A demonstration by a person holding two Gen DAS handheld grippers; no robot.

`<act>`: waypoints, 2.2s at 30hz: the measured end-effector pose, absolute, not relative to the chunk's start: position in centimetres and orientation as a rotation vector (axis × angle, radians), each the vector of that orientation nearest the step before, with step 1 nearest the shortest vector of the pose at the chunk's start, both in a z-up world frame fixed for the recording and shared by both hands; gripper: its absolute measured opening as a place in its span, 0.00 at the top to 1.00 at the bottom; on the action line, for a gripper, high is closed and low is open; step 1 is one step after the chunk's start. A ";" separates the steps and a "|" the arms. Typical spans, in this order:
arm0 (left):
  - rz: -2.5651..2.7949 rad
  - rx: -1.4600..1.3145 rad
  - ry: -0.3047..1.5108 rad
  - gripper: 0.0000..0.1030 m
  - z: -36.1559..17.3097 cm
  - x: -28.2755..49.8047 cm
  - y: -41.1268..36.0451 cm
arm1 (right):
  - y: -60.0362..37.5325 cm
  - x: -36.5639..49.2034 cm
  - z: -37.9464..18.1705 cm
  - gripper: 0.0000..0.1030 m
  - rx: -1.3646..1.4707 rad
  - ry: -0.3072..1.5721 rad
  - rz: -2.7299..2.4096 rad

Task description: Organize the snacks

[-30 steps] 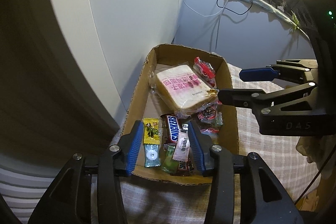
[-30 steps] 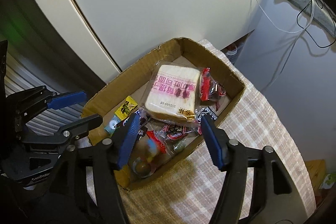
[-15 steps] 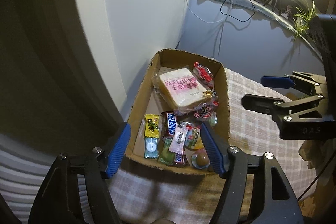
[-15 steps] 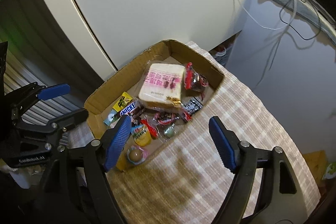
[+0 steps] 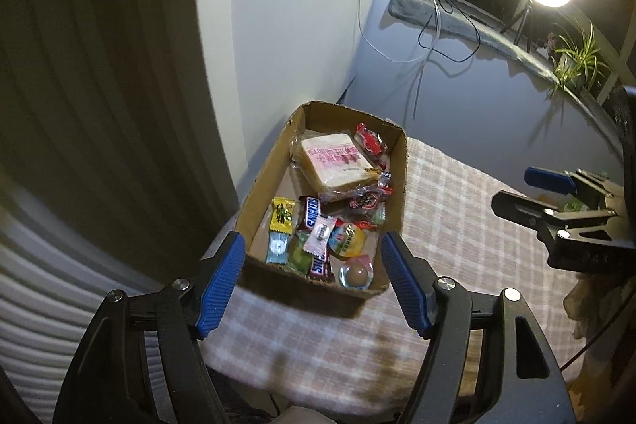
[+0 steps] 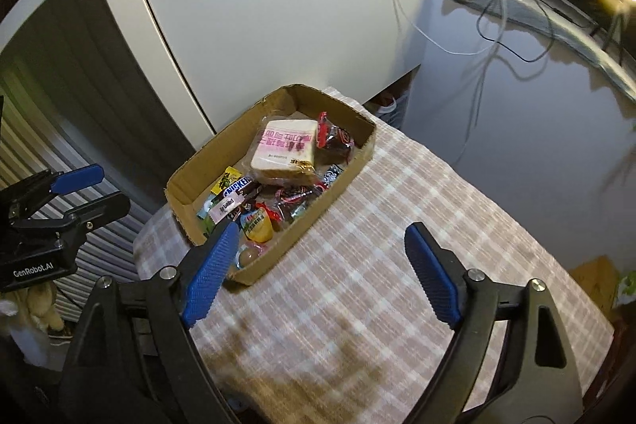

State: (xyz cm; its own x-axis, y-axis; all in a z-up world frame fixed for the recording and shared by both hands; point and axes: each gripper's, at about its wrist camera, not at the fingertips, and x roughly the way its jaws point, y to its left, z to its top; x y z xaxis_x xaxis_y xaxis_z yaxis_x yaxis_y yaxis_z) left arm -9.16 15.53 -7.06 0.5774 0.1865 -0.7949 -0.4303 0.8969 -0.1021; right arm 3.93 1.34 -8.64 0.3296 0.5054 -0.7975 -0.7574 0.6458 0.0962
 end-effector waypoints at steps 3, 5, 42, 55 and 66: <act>0.380 -0.300 0.880 0.31 -6.8 -9.8 14.9 | 0.5 3.2 -8.7 0.15 -0.307 0.909 0.833; 0.395 -0.296 0.880 0.31 -6.7 -10.3 14.6 | 0.2 2.7 -8.9 0.15 -0.310 0.911 0.830; 0.419 -0.274 0.857 0.31 -5.5 -11.5 13.1 | -1.0 1.6 -8.8 0.15 -0.284 0.912 0.803; 0.420 -0.276 0.864 0.31 -5.8 -11.2 13.2 | -1.1 2.2 -9.1 0.15 -0.283 0.918 0.804; 0.419 -0.274 0.869 0.31 -6.0 -10.9 13.0 | -1.3 2.4 -9.3 0.15 -0.279 0.925 0.803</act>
